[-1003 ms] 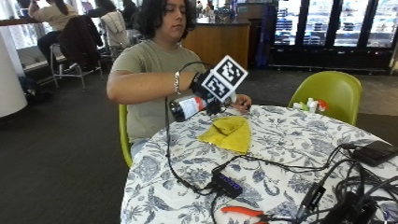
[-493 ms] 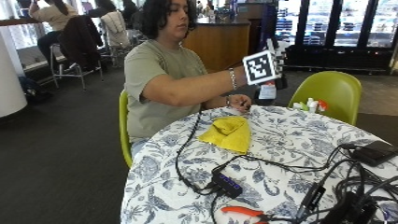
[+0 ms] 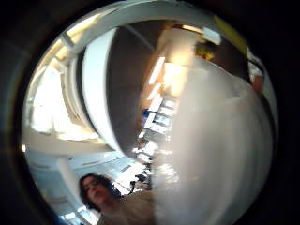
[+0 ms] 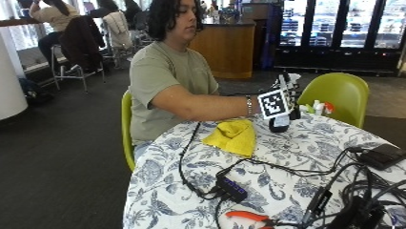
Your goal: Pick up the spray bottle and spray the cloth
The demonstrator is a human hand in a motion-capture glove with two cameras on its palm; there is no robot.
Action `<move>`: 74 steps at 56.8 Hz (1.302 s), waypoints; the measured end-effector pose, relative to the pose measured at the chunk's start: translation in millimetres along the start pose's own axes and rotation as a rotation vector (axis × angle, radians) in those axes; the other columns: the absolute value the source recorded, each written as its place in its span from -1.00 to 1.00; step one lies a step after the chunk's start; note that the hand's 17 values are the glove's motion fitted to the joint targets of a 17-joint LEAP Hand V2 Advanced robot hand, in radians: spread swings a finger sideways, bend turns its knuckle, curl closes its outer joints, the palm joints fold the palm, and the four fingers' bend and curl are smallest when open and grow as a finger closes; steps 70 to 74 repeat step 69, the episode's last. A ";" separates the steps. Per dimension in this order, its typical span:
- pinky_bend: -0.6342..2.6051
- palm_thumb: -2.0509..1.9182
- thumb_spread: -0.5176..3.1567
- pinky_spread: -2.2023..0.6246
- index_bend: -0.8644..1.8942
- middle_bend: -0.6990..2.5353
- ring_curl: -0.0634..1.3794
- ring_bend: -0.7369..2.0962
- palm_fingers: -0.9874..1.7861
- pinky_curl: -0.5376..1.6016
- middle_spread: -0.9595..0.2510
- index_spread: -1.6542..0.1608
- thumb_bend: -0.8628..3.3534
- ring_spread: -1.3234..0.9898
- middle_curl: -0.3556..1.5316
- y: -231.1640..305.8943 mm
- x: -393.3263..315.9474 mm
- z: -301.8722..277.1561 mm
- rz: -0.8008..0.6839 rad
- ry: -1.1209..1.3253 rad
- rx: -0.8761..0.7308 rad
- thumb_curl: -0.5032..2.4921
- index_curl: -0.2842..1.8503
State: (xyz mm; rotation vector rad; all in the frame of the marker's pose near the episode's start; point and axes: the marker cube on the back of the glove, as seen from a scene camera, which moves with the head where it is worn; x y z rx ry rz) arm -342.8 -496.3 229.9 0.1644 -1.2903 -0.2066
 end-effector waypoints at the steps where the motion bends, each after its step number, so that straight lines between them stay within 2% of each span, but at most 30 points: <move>1: -0.35 0.55 -0.47 0.44 -0.22 -0.20 -0.24 -0.03 0.66 -0.09 0.37 0.53 -0.60 0.03 -0.01 1.7 0.7 0.3 -0.006 -0.003 -0.006 -0.07 -0.11; 14: -0.35 0.54 -0.48 0.43 -0.21 -0.19 -0.24 -0.03 0.67 -0.09 0.37 0.53 -0.60 0.02 -0.01 3.8 4.8 0.4 0.013 -0.002 0.004 -0.06 -0.10; 21: -0.35 0.52 -0.46 0.42 -0.23 -0.19 -0.25 -0.03 0.65 -0.09 0.36 0.53 -0.61 0.02 -0.01 18.6 9.2 -6.7 0.097 0.048 -0.156 -0.07 -0.10; 24: -0.39 0.49 -0.37 0.46 -0.29 -0.21 -0.27 -0.05 0.46 -0.12 0.39 0.52 -0.61 0.03 -0.03 35.0 5.3 -14.6 0.104 0.073 -0.267 -0.10 -0.14; 25: -0.35 0.50 -0.38 0.45 -0.28 -0.21 -0.26 -0.05 0.56 -0.10 0.38 0.53 -0.60 0.02 -0.03 42.2 4.1 -19.1 0.101 0.096 -0.304 -0.10 -0.14; 27: -0.42 0.45 -0.30 0.53 -0.30 -0.28 -0.29 -0.11 0.19 -0.11 0.43 0.51 -0.63 0.04 -0.07 59.0 5.9 -33.1 0.085 0.191 -0.373 -0.14 -0.17; 31: -0.35 0.41 -0.25 0.60 -0.37 -0.34 -0.26 -0.13 -0.07 -0.07 0.49 0.48 -0.62 0.05 -0.10 90.0 3.7 -56.8 0.047 0.341 -0.424 -0.19 -0.22; 36: -0.35 0.38 -0.20 0.65 -0.35 -0.37 -0.37 -0.17 -0.12 -0.12 0.52 0.44 -0.62 0.05 -0.15 125.5 -6.6 -81.2 0.024 0.431 -0.533 -0.24 -0.34; 42: -0.35 0.36 -0.17 0.68 -0.30 -0.39 -0.41 -0.19 -0.18 -0.14 0.50 0.41 -0.61 0.04 -0.18 166.7 -14.1 -114.0 0.007 0.602 -0.740 -0.28 -0.40; 46: -0.35 0.35 -0.15 0.69 -0.28 -0.41 -0.43 -0.22 -0.20 -0.14 0.48 0.40 -0.61 0.03 -0.20 190.6 -21.8 -135.1 -0.016 0.770 -0.809 -0.31 -0.42; 55: -0.36 0.32 -0.13 0.70 -0.29 -0.42 -0.46 -0.22 -0.21 -0.16 0.46 0.38 -0.61 0.02 -0.22 231.9 -47.8 -175.5 -0.101 0.993 -0.810 -0.36 -0.46; 67: -0.37 0.30 -0.12 0.70 -0.29 -0.43 -0.46 -0.21 -0.20 -0.17 0.45 0.36 -0.60 0.01 -0.24 270.8 -70.7 -198.9 -0.104 1.001 -0.752 -0.39 -0.50; 74: -0.37 0.30 -0.12 0.70 -0.29 -0.42 -0.46 -0.20 -0.20 -0.17 0.45 0.35 -0.60 0.02 -0.24 273.4 -72.7 -199.5 -0.106 1.007 -0.747 -0.40 -0.51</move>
